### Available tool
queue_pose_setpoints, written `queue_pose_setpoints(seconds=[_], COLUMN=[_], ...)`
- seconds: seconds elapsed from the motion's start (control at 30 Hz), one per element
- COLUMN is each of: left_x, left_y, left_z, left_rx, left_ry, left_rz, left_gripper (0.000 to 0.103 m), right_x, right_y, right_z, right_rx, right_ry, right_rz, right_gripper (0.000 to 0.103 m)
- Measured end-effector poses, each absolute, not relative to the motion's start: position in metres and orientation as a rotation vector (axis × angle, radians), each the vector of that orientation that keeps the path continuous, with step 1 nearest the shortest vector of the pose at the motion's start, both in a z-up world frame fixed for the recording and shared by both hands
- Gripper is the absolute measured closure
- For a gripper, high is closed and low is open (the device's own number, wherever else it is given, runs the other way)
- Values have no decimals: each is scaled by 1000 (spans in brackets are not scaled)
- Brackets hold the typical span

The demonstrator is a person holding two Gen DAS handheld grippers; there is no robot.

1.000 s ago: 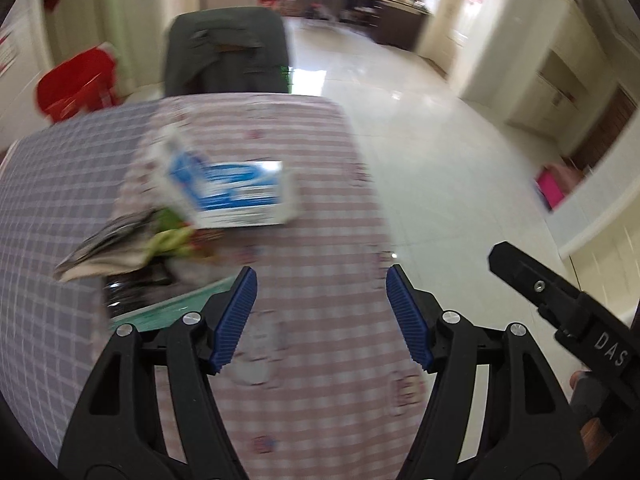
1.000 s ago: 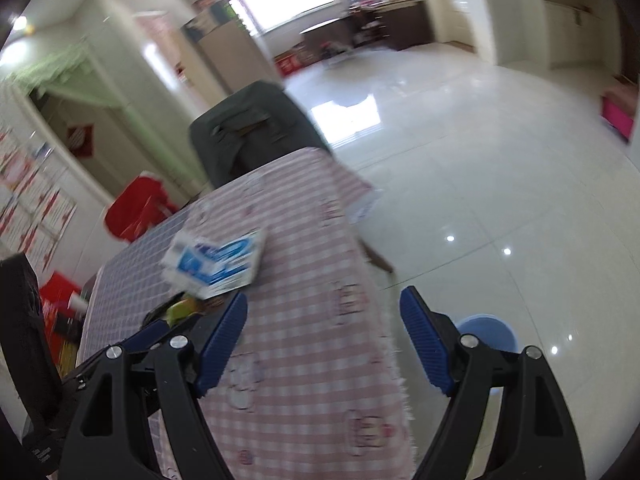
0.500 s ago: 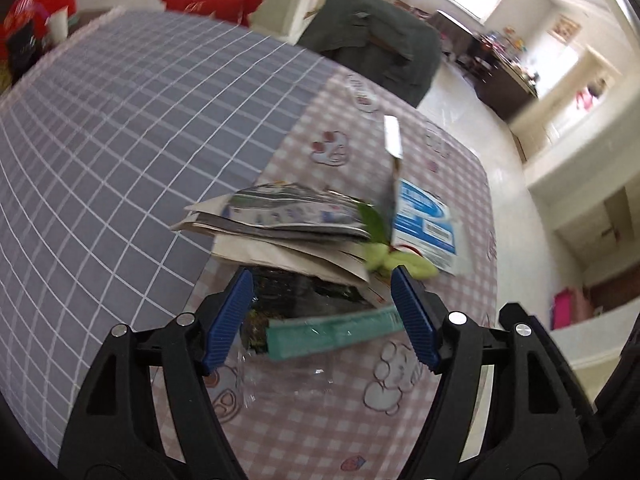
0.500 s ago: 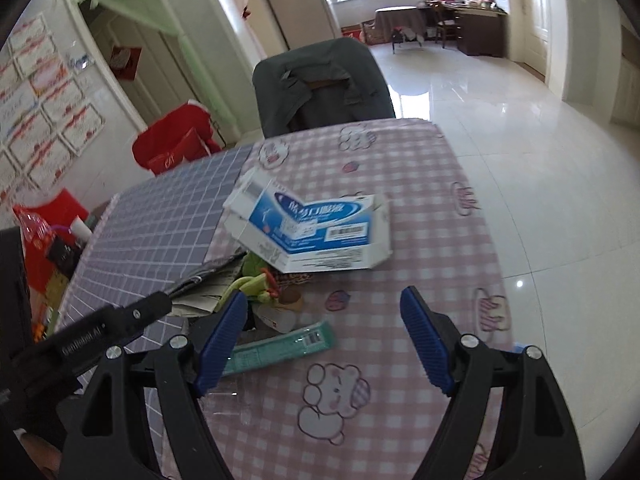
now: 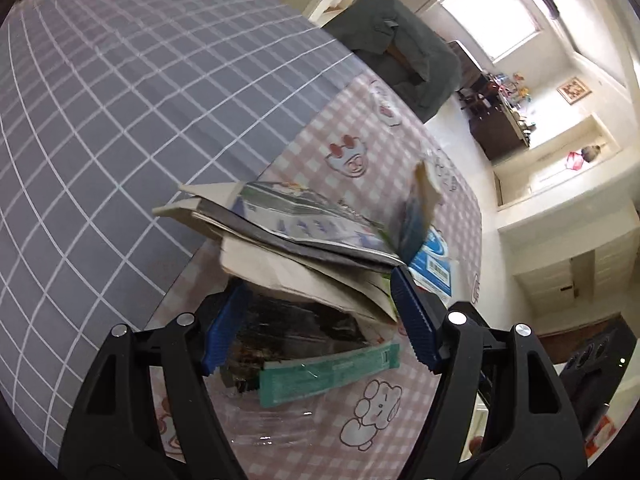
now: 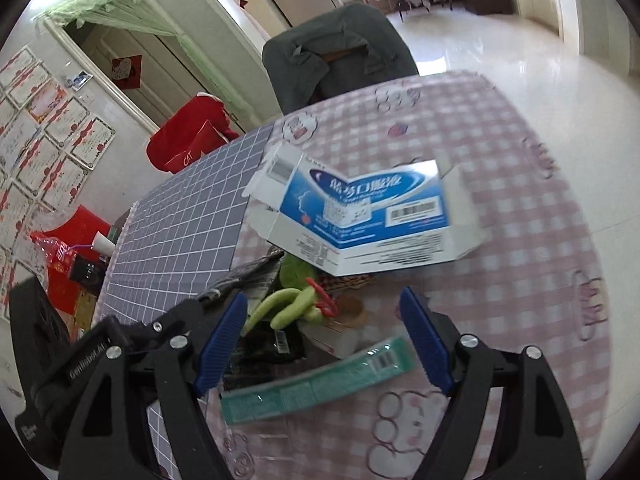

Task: Collect trash
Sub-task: 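Return to the table and grasp the green plush leaf toy with the right tool, then grasp the folded newspaper with the left tool while the right tool holds the plush toy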

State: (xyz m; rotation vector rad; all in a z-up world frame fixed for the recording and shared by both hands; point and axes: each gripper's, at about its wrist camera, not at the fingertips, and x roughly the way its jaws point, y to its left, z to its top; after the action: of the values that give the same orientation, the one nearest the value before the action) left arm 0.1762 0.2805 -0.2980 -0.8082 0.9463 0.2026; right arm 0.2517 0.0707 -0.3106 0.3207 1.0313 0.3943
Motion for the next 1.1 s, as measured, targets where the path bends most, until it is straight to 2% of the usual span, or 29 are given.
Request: queue_pose_setpoints(seconds=[0.07,0.1,0.13,0.17,0.2,0.27,0.33,0.57,1.1], left_x=[179,181,183,185,188,191,192,183,154], left_y=[283,280,278,275,274,273,273,271,215], left_z=[-302,-300,-299,-298,-300,-303,-306,-280,-198], left_rx=[-832,-824,-815,-810,-814,-838,-837,-742,-567], left_ry=[942,936,936,939,941,948,961,890,747], left_rz=[181,158,142,127,115,99,99,112,-19], left_gripper=[41,45,54,61,64,79,89,100,102], right_x=[256,257,259,260,261,262,262,256,215], right_y=[77,80,84,85,87,90,89,79,8], right_z=[-316,-318,-322,-325,-327,-331,-334,-315,-244], right_rx=[338,338,337,344,349,338,353,354,455], right_ry=[1041,1048,1064,1072,1081,1095,1119,1070,947], right_rz=[417,424,437,446,452,459,475,489,483], right_gripper=[32,41,49,52,60,74,93,97,97])
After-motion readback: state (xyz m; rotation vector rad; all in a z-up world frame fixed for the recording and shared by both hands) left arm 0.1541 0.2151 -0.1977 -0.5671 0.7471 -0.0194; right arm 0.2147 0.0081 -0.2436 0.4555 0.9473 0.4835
